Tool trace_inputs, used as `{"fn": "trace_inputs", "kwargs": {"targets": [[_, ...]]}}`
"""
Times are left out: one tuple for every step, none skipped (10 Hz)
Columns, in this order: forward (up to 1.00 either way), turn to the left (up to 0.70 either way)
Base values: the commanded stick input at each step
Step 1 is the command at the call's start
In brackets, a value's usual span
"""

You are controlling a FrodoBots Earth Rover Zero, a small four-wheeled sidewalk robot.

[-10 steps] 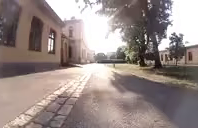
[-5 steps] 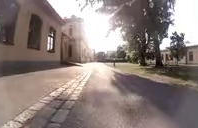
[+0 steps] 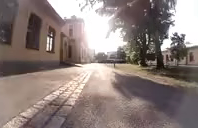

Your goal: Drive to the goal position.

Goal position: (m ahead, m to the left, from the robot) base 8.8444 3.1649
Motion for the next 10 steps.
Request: {"fn": "trace_inputs", "kwargs": {"targets": [[0.44, 0.02], [0.44, 0.02], [0.44, 0.02], [0.44, 0.02], [0.44, 0.02], [0.44, 0.02], [0.44, 0.02], [0.44, 0.02], [0.44, 0.02], [0.44, 0.02]]}}
